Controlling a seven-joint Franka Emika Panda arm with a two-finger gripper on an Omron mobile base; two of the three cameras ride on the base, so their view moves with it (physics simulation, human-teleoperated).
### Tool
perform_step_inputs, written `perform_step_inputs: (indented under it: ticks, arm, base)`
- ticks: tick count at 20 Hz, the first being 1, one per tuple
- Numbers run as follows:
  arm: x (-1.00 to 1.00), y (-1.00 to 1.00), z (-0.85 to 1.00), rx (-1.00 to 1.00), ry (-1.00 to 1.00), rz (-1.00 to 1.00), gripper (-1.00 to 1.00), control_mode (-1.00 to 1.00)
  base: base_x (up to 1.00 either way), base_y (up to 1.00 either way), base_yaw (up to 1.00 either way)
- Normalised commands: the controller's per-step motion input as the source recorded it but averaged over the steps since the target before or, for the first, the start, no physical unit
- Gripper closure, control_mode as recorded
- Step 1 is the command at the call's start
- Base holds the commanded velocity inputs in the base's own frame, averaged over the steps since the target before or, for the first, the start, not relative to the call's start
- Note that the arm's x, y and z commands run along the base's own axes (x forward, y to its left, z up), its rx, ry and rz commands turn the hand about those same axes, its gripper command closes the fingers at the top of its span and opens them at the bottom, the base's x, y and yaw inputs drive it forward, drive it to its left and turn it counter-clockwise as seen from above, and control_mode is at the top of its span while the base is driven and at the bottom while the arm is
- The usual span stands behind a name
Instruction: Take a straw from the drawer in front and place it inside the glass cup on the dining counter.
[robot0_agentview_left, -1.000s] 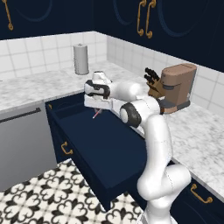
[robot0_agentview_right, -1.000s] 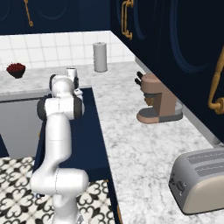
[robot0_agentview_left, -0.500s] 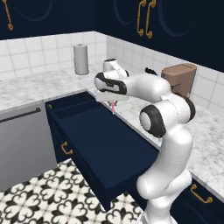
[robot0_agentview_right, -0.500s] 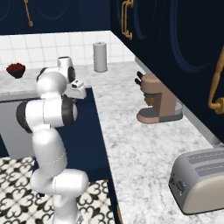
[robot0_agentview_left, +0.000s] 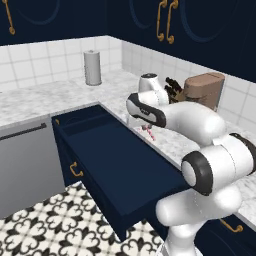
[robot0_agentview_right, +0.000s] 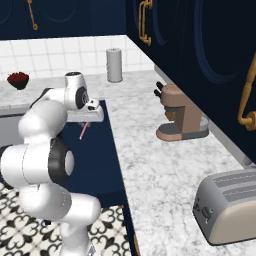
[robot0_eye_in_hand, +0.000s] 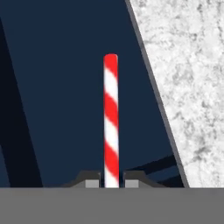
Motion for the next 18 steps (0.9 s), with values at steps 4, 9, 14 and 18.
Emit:
perform_step_inputs:
  ticks: [4, 9, 14, 18]
  arm:
    - [-0.58, -0.25, 0.00, 0.00, -0.03, 0.07, 1.00, -1.00]
    - [0.00, 0.00, 0.00, 0.00, 0.00, 0.00, 1.00, 1.00]
    - [0.00, 0.00, 0.00, 0.00, 0.00, 0.00, 1.00, 1.00]
    - [0.00, 0.00, 0.00, 0.00, 0.00, 0.00, 1.00, 1.00]
  base:
    - [0.00, 0.00, 0.00]
    - [-1.00, -0.30, 0.11]
    - [-0.98, 0.08, 0.62]
    - [-0.73, 0.34, 0.83]
